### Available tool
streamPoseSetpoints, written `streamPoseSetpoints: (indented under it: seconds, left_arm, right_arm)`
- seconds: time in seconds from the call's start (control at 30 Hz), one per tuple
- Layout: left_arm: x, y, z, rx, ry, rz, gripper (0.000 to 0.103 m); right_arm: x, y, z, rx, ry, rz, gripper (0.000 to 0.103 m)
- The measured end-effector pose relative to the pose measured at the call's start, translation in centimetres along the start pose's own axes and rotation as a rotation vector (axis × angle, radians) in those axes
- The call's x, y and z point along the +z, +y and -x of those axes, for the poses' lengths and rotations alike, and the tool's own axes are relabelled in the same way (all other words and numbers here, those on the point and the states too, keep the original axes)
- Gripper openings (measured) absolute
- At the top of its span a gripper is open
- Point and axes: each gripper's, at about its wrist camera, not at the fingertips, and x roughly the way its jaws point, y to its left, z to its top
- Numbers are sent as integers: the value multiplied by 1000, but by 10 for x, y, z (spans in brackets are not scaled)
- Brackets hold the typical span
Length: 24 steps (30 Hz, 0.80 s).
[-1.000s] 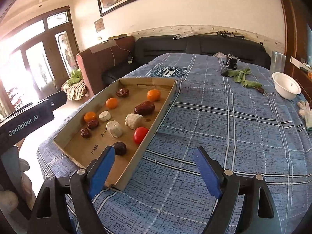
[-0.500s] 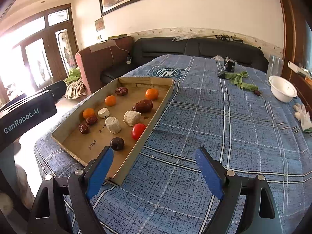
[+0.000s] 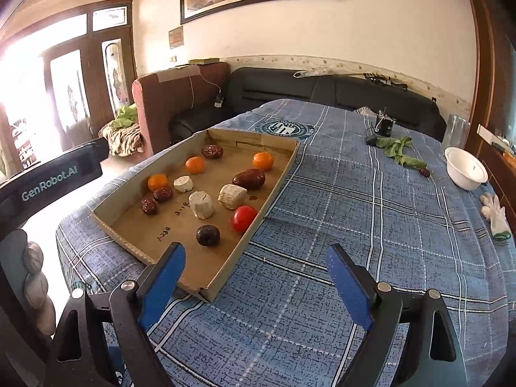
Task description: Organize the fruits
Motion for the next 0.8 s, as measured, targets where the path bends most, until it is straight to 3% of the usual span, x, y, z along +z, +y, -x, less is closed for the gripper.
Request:
streamPoseSetpoints:
  seconds: [0.4, 0.8]
  left_arm:
    - [-3, 14, -6, -73, 34, 31, 103]
    - [-3, 19, -5, -97, 75, 33, 103]
  right_arm:
    - [1, 23, -2, -7, 14, 66, 94]
    - [5, 30, -5, 14, 32, 66, 95]
